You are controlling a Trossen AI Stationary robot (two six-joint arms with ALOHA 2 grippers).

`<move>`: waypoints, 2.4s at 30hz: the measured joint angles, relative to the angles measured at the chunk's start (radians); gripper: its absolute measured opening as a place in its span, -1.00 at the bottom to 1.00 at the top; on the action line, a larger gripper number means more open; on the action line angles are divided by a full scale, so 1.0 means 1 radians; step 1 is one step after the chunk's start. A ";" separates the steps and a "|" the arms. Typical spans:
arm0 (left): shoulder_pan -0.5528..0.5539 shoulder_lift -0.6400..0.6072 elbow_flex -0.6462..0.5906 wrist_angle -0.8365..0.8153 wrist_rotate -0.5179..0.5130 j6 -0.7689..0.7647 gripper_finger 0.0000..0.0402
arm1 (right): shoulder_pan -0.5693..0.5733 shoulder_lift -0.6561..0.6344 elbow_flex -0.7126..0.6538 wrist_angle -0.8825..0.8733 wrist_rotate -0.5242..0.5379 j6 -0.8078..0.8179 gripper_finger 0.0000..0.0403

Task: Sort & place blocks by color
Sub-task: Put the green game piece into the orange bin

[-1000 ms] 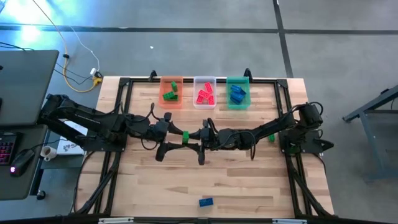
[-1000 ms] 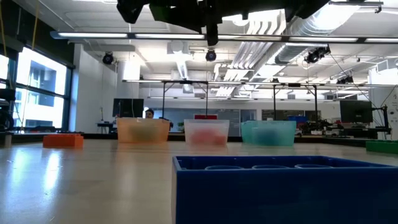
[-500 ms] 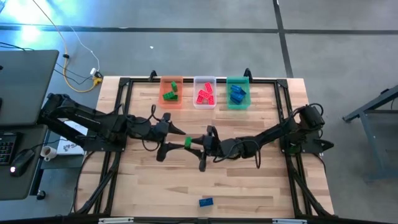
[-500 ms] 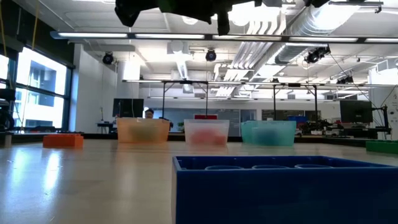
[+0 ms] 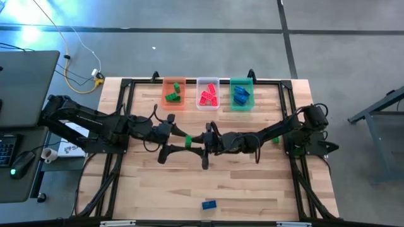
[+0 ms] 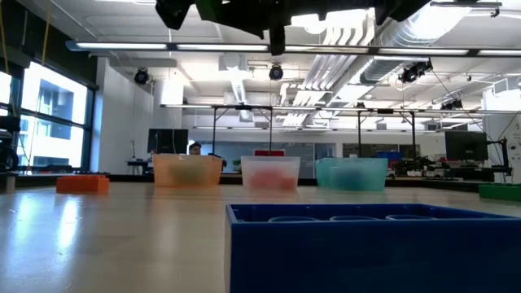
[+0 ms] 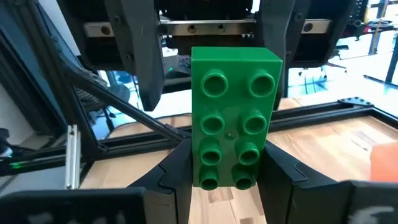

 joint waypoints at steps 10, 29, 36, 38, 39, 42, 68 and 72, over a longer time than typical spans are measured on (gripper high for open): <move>0.055 0.004 0.000 0.046 0.020 0.004 0.01 | -0.014 0.000 0.001 0.053 -0.052 -0.005 -0.43; 0.064 0.005 0.000 -0.034 0.072 0.023 -0.47 | -0.006 0.000 0.001 0.036 0.006 -0.005 0.14; 0.070 -0.042 0.000 -0.180 -0.031 0.068 -0.47 | 0.007 -0.062 0.001 -0.132 0.042 0.004 0.44; 0.090 -0.063 0.000 -0.262 -0.083 0.095 -0.47 | 0.015 -0.082 0.001 -0.166 0.055 0.004 0.44; 0.105 -0.070 0.000 -0.292 -0.106 0.101 -0.47 | 0.022 -0.091 0.001 -0.177 0.055 0.004 0.43; 0.175 -0.084 0.000 -0.414 -0.156 0.109 -0.47 | 0.048 -0.109 0.001 -0.192 0.032 0.003 0.42; 0.891 0.190 0.000 -0.343 0.026 0.298 -0.45 | 0.144 -0.113 0.000 -0.234 0.055 0.055 0.42; 0.918 0.250 0.000 -0.329 0.025 0.318 -0.30 | 0.144 -0.113 0.000 -0.234 0.055 0.063 0.42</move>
